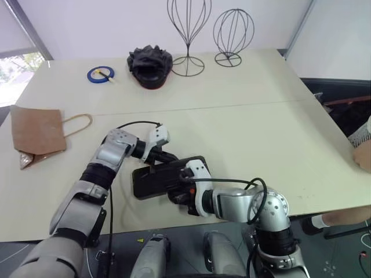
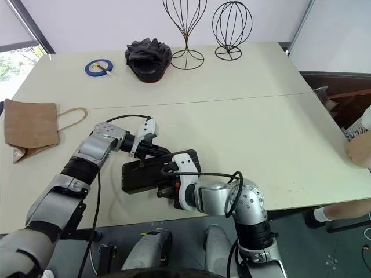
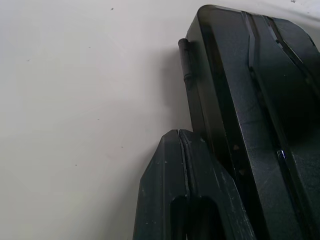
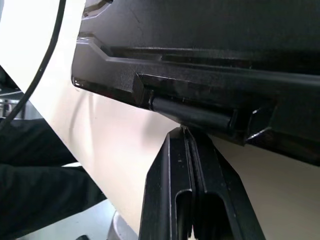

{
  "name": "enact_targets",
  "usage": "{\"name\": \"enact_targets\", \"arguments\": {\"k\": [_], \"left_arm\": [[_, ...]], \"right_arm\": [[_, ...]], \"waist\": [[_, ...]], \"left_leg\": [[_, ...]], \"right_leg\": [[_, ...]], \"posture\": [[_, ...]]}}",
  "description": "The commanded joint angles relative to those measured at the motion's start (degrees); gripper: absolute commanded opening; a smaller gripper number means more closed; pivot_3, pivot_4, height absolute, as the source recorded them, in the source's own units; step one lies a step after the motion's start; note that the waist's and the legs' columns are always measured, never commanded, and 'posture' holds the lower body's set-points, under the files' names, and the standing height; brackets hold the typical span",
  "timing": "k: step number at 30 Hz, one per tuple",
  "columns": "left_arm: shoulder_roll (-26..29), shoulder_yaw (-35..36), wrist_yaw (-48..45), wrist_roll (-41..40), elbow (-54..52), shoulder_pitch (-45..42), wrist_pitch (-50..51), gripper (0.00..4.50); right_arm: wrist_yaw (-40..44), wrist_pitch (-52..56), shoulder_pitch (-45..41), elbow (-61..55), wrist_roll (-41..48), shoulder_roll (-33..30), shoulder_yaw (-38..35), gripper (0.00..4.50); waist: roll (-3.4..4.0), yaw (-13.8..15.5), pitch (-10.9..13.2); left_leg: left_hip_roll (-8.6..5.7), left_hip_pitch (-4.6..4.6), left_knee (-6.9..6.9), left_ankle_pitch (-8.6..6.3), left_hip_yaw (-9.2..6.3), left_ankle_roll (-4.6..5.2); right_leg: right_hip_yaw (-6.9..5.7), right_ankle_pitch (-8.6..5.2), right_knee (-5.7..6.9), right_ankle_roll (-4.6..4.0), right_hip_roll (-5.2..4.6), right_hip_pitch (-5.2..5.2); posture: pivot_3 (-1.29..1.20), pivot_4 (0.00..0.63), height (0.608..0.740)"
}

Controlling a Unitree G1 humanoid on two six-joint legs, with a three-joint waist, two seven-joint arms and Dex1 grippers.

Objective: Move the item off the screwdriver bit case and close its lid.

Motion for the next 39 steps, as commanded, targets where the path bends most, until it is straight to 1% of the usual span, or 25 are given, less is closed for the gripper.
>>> {"name": "enact_targets", "arguments": {"k": [1, 11, 19, 23, 26, 30, 32, 35, 39], "left_arm": [[-1.65, -3.95, -3.77, -0.06, -2.16, 3.45, 0.67, 0.0], [-3.32, -4.44, -2.93, 0.72, -3.9, 5.52, 1.41, 0.0], [-3.7, -5.92, -2.81, 3.42, -3.66, 7.39, -1.65, 0.0], [-4.14, -3.67, -0.55, 4.28, 0.68, 4.97, -4.13, 0.0], [-3.71, -1.52, 1.47, 4.91, 4.09, 2.39, -7.68, 0.0], [-2.81, 3.46, 4.69, 2.92, 6.02, -0.8, -7.99, 0.0], [-1.48, 5.79, 5.11, 1.17, 4.34, -1.15, -6.57, 0.0], [1.4, 9.83, 4.56, -3.6, -3.72, 0.59, -0.31, 0.0], [5.12, 13.36, 6.29, -7.49, -13.77, 4.27, 6.69, 0.0]], "right_arm": [[0.38, -4.68, -1.63, -0.35, -8.21, -1.06, -0.62, 0.03], [8.07, -10.76, -5.3, -0.85, -18.78, -2.84, 1.89, 0.03], [12.48, -10.07, -6.86, -2.39, -22.46, -3.04, 3.69, 0.03], [15.05, -6.23, -6.84, -3.7, -20.93, -3.73, 3.75, 0.03], [20.82, -0.43, -7.37, -5.66, -15.55, -6.39, 4.12, 0.03], [25.61, 3.68, -9.24, -6.14, -11.88, -8.16, -0.05, 0.03], [28.16, 5.24, -10.16, -7.11, -9.98, -9.33, -1.91, 0.03], [30.48, 6.52, -9.95, -9.27, -9.53, -11.58, -2.66, 0.03], [33.5, 7.41, -9.21, -11.62, -8.54, -14.25, -4.04, 0.03]], "waist": [[0.01, -0.03, -0.12], [0.03, -1.04, -0.37], [0.05, -1.07, -0.5], [0.09, -0.99, -0.56], [0.1, -0.3, -0.56], [0.09, 0.37, -0.56], [0.08, 0.31, -0.53], [0.04, -0.01, -0.48], [0.05, -0.4, -0.45]], "left_leg": [[0.0, 0.02, 0.0, -0.01, 0.0, 0.02], [0.02, 0.2, 0.0, -0.02, -0.03, 0.03], [0.04, 0.21, -0.01, -0.02, -0.05, 0.03], [0.04, 0.22, 0.0, -0.02, -0.05, 0.03], [0.01, 0.23, 0.03, -0.02, -0.06, 0.03], [-0.05, 0.18, 0.07, -0.02, -0.06, 0.04], [-0.04, 0.15, 0.06, -0.02, -0.06, 0.04], [-0.01, -0.02, 0.05, -0.03, -0.08, 0.04], [0.02, -0.09, -0.04, -0.04, -0.17, 0.08]], "right_leg": [[0.0, -0.01, -0.01, 0.0, 0.0, 0.02], [0.0, -0.01, 0.01, 0.0, 0.05, 0.2], [-0.01, -0.01, 0.01, 0.0, 0.07, 0.21], [-0.01, -0.01, 0.01, 0.0, 0.07, 0.23], [-0.02, -0.02, -0.02, 0.01, 0.02, 0.29], [-0.03, -0.05, -0.06, 0.07, -0.05, 0.32], [-0.03, -0.05, -0.06, 0.07, -0.04, 0.27], [-0.04, -0.05, -0.04, 0.07, -0.01, 0.05], [-0.02, -0.05, -0.04, 0.06, -0.01, -0.07]], "posture": [[0.0, 0.15, 0.74], [0.0, 0.15, 0.74], [0.0, 0.15, 0.74], [0.0, 0.15, 0.74], [0.0, 0.15, 0.74], [0.0, 0.15, 0.74], [0.0, 0.15, 0.74], [0.0, 0.15, 0.74], [0.0, 0.15, 0.74]]}}
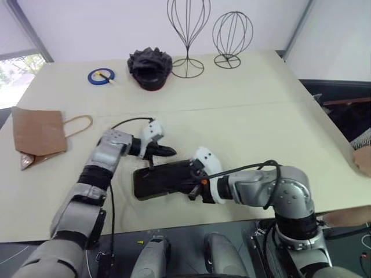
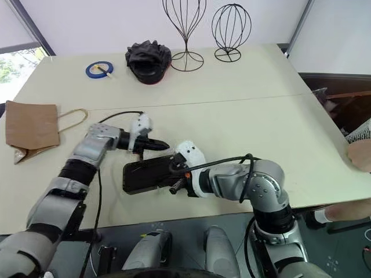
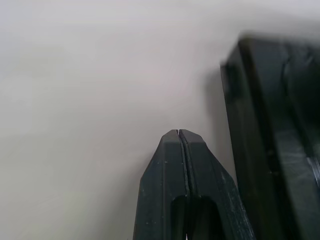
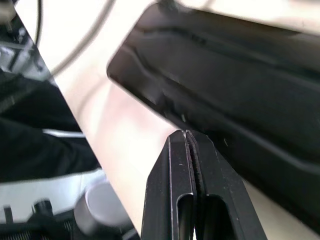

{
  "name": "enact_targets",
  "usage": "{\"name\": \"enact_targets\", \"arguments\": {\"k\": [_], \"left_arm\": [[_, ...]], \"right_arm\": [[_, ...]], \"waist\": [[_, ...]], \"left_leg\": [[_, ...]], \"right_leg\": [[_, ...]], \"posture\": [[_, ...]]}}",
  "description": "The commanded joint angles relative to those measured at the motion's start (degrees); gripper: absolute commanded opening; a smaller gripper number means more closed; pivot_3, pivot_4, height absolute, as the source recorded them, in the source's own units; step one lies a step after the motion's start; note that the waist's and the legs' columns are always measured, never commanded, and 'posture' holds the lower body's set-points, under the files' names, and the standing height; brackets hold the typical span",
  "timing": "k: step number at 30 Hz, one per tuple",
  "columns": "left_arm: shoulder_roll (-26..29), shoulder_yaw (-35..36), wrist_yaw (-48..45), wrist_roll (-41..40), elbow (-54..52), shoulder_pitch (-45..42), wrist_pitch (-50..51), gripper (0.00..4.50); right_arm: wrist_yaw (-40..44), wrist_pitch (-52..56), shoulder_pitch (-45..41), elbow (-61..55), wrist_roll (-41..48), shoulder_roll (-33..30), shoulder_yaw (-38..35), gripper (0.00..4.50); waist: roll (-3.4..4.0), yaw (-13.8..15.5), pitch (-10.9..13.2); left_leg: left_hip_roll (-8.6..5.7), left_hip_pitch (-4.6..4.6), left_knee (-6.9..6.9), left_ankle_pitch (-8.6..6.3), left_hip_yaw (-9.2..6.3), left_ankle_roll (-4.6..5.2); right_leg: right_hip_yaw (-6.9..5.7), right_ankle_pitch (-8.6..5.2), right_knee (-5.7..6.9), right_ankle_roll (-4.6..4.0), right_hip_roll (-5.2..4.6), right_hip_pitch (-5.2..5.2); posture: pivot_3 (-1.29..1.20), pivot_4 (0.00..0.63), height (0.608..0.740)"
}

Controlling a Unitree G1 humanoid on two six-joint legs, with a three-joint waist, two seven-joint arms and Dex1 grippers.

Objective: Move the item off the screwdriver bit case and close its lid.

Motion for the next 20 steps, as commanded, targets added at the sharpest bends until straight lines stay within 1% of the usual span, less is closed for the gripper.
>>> {"name": "enact_targets", "arguments": {"k": [1, 4, 8, 12, 15, 18, 20], "left_arm": [[3.35, 4.8, 1.61, -5.08, -11.22, 3.45, 6.9, 0.0], [6.53, 9.66, 4.49, -10.12, -22.53, 8.58, 14.47, 0.0], [9.43, 16.78, 9.88, -17.26, -37.5, 16.86, 24.5, 0.0], [11.68, 23.58, 13.82, -24.31, -50.58, 26.52, 31.81, 0.0], [12.87, 25.74, 15.99, -27.92, -56.19, 31.2, 34.67, 0.0], [14.35, 28.87, 17.24, -30.45, -61.16, 38.18, 35.76, 0.0], [14.55, 29.65, 18.8, -32.47, -62.72, 40.01, 36.35, 0.0]], "right_arm": [[3.77, 0.1, -0.22, -4.19, 2.36, -2.29, -2.39, 0.03], [8.21, -2.1, -2.28, -5.67, 1.96, -8.08, -4.01, 0.03], [14.02, -7.78, -5.59, -4.69, -2.17, -17.27, -5.33, 0.03], [21.7, -14.29, -6.13, -3.95, -6.12, -26.2, -5.86, 0.03], [26.31, -19.05, -5.55, -2.41, -9.58, -30.5, -5.08, 0.03], [30.79, -23.34, -5.71, -0.43, -12.79, -34.03, -4.72, 0.03], [33.56, -25.99, -5.65, 0.97, -14.63, -35.55, -4.46, 0.03]], "waist": [[0.0, -0.18, 0.0], [0.01, -0.77, 0.07], [0.01, -0.74, 0.19], [-0.03, -0.69, 0.28], [-0.09, -0.48, 0.36], [-0.07, -0.3, 0.4], [-0.05, -0.22, 0.41]], "left_leg": [[0.0, 0.01, 0.0, 0.0, -0.01, 0.01], [-0.03, 0.0, 0.03, -0.01, 0.0, 0.01], [-0.01, 0.02, 0.03, -0.01, 0.01, 0.01], [-0.01, 0.01, -0.03, -0.02, 0.1, 0.02], [-0.01, 0.0, 0.01, -0.03, 0.14, 0.03], [0.0, 0.0, 0.03, -0.03, 0.2, 0.02], [0.0, 0.0, 0.02, -0.03, 0.26, 0.02]], "right_leg": [[0.01, 0.0, 0.0, 0.0, -0.02, 0.0], [0.04, 0.0, -0.03, 0.01, -0.11, 0.01], [0.02, -0.01, -0.07, 0.01, -0.08, 0.04], [0.01, -0.04, -0.16, 0.04, -0.09, 0.05], [0.01, -0.04, -0.17, 0.04, -0.1, 0.06], [0.0, -0.1, -0.23, -0.07, -0.09, 0.1], [0.02, -0.14, -0.27, -0.14, -0.11, 0.11]], "posture": [[0.0, 0.15, 0.74], [0.0, 0.15, 0.74], [0.0, 0.15, 0.74], [0.0, 0.15, 0.74], [0.0, 0.15, 0.74], [0.0, 0.15, 0.74], [0.0, 0.15, 0.74]]}}
